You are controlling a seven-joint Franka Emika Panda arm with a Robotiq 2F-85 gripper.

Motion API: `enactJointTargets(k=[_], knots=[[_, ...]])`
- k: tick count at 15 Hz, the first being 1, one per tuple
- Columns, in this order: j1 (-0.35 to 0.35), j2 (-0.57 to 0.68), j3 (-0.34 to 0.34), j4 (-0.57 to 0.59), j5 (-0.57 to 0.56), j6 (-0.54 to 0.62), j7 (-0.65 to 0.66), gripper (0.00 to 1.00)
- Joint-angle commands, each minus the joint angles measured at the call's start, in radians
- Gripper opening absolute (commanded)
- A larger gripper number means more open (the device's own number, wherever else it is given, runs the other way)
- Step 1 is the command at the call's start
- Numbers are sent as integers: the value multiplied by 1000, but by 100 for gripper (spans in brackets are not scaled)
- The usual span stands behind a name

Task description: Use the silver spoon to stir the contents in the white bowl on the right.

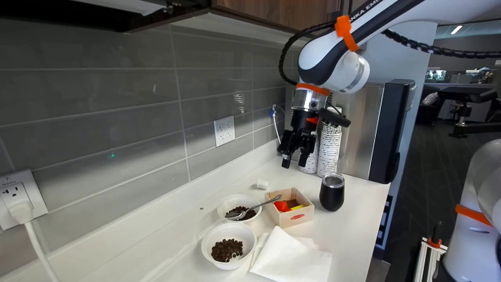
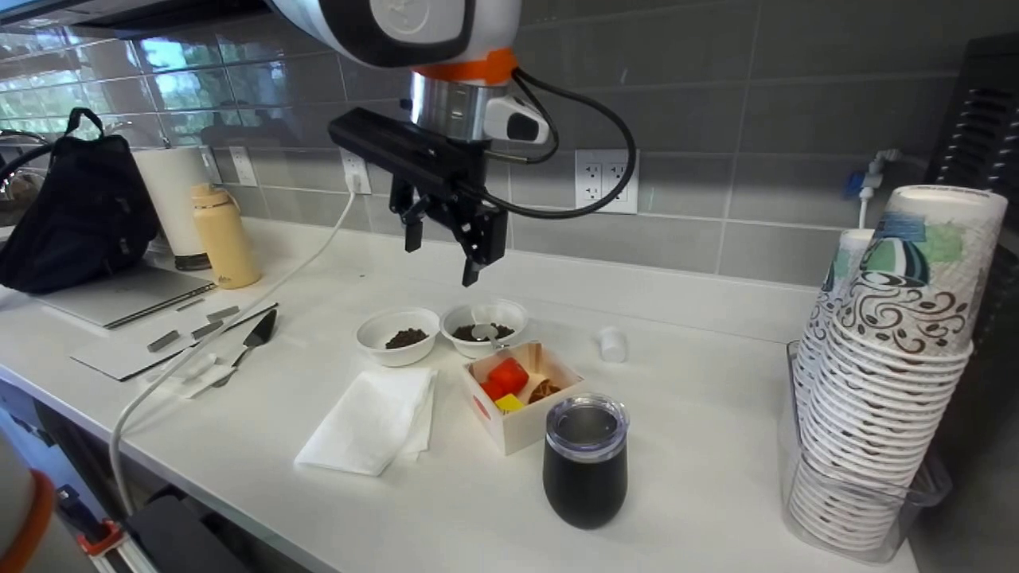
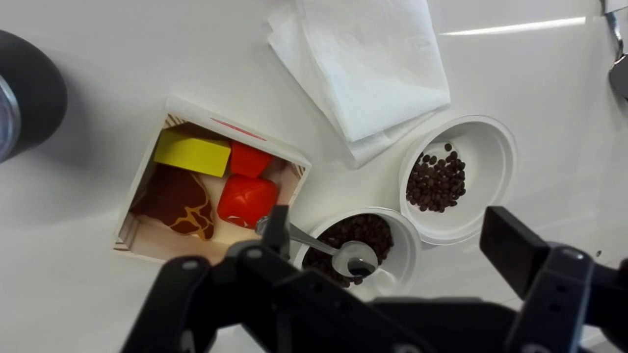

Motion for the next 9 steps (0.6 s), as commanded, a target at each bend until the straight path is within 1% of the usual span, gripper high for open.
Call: enactJointTargets(k=[1,4,9], knots=[[27,205,-5,114,82,35,-107,100],[7,304,14,187,93,18,-164,100],[-33,404,46,278,50,-26,-270,100]])
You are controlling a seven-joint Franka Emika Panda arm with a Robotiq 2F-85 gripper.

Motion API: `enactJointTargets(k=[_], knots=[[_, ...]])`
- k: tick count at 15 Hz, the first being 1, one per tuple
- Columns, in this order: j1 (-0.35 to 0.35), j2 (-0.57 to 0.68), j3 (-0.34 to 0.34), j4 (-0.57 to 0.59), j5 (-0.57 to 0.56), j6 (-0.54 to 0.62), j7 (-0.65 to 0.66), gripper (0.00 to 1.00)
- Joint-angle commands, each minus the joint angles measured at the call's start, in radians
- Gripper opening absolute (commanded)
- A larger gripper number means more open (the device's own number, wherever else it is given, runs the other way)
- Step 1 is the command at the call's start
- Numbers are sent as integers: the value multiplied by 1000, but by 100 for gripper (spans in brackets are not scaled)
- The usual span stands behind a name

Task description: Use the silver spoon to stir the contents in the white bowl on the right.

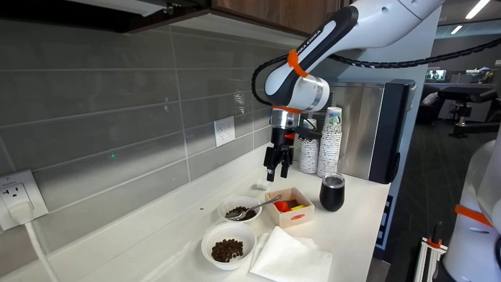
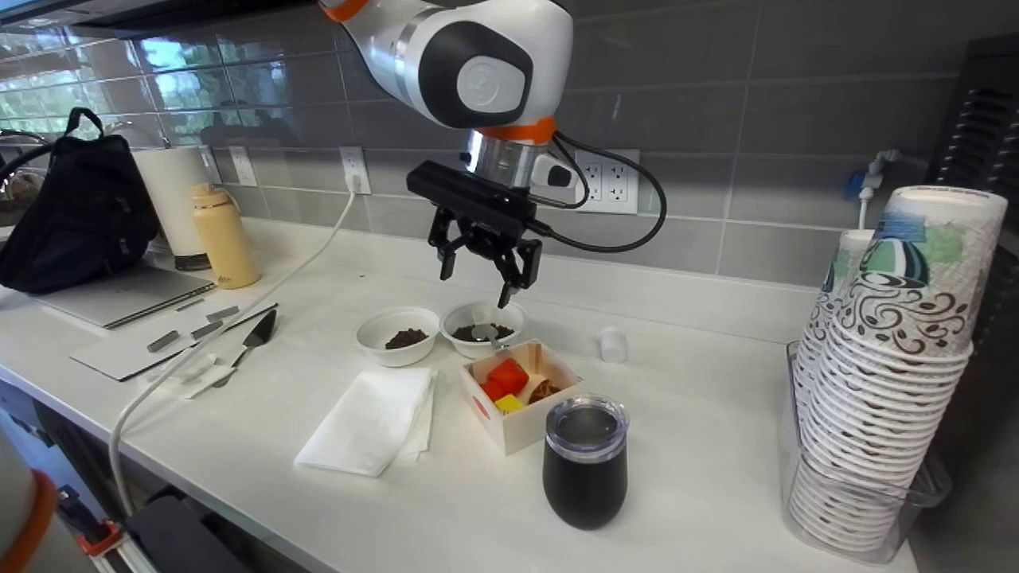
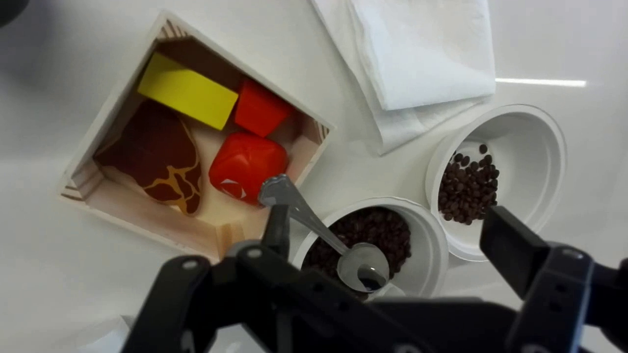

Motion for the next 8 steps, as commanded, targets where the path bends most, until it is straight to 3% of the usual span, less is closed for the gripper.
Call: enactJointTargets(k=[1,8], knots=[[-39,83,31,87,-12,-52,-95,100],[-82,197,84,140,-22,-77,-216,100]])
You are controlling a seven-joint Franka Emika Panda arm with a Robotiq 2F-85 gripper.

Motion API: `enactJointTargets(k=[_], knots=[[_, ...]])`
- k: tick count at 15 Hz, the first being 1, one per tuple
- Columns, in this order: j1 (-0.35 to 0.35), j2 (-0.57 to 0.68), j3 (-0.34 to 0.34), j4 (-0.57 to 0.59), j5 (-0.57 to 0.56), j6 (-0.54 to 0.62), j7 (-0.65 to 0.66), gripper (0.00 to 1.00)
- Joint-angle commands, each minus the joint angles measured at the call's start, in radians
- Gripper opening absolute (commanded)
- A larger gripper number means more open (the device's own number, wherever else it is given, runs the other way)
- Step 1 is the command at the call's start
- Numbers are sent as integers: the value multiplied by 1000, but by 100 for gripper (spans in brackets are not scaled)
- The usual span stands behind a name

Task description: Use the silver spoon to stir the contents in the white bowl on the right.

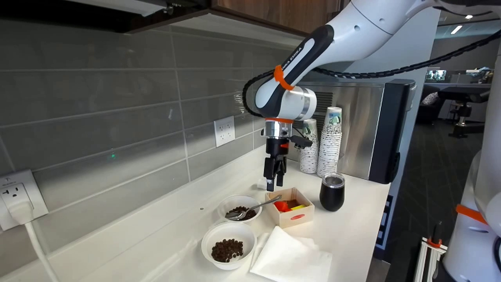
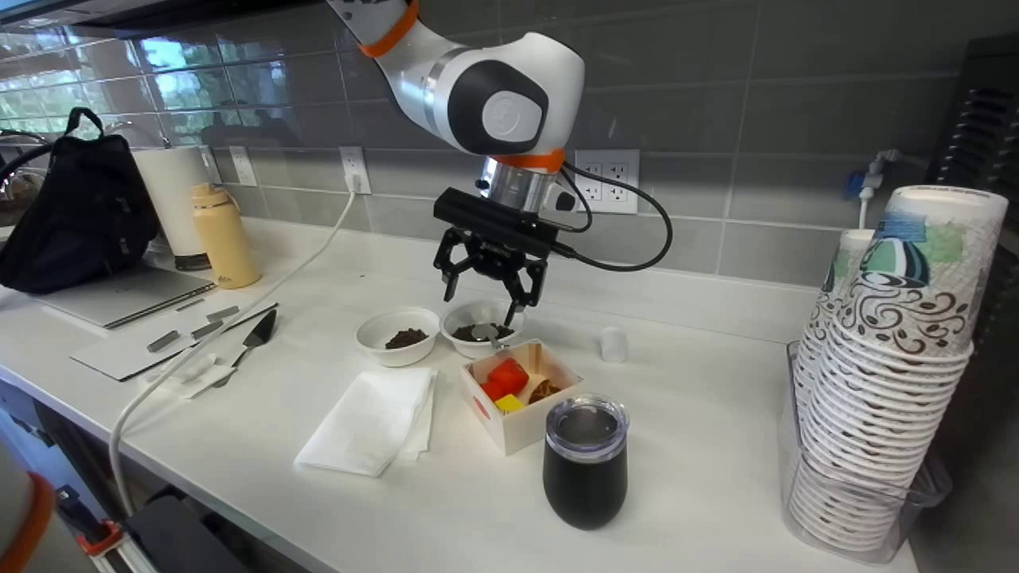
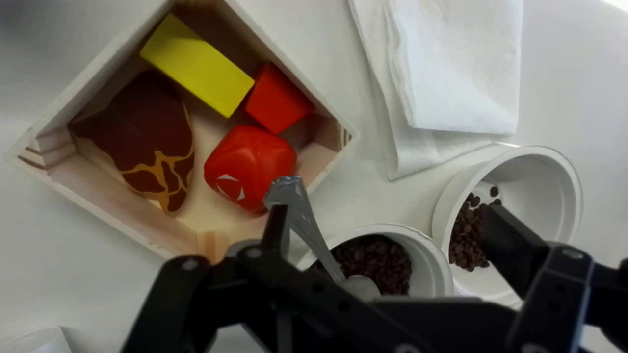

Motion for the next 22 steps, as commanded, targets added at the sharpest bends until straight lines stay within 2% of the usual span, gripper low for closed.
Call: enactJointTargets(k=[1,12,18,22], knots=[[-39,72,34,64,-23,-42,-63,100],[-72,205,85,160,-95,-44,-68,100],[-85,231,96,232,-113,-55,-65,100],[-89,269,98,261,-117,-102,-34,100]])
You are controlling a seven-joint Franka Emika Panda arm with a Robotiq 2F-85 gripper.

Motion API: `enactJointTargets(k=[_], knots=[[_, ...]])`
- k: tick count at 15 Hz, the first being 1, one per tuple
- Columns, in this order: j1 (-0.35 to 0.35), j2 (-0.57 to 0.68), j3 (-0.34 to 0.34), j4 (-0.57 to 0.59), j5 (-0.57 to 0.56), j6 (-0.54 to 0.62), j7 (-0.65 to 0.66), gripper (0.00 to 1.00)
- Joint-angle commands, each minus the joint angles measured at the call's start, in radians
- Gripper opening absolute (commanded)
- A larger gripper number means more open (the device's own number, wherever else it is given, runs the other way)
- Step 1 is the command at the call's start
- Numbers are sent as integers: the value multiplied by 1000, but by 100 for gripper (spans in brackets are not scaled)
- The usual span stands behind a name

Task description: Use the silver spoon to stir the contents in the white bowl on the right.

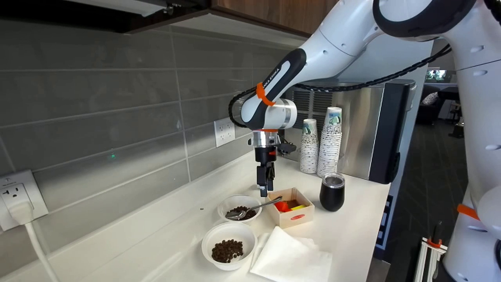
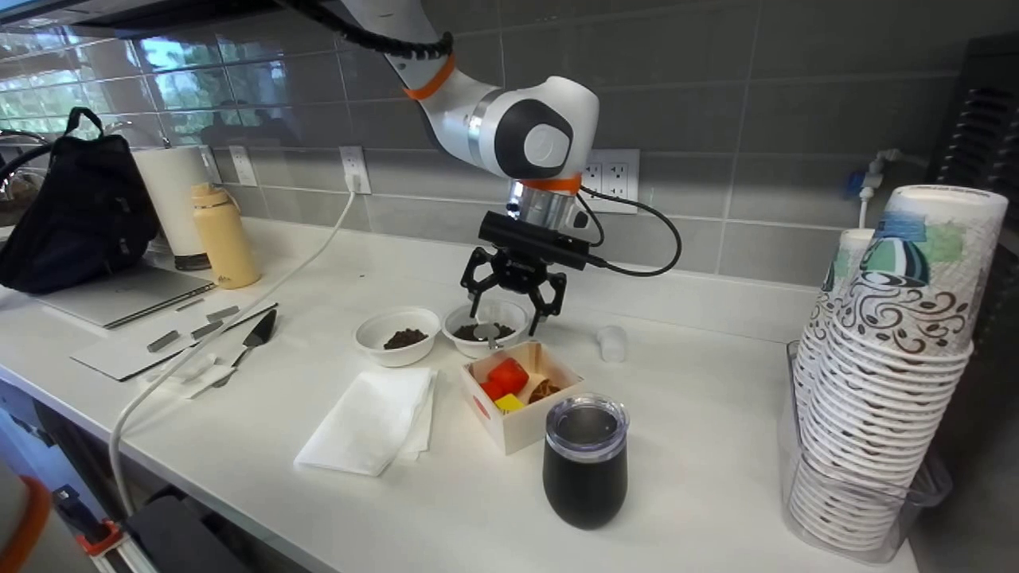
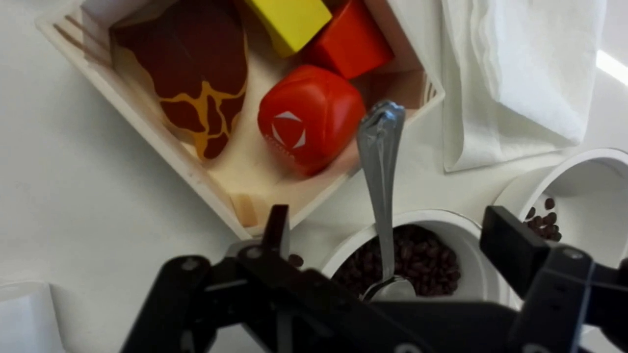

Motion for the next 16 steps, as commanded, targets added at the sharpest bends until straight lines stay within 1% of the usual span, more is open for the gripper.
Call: enactJointTargets(k=[1,5,13,16], knots=[[-19,55,16,57,-29,-69,45,100],[-23,79,24,75,-30,-113,62,100],[-28,96,20,127,-41,-335,142,100],[-40,100,14,116,-46,-365,166,100]])
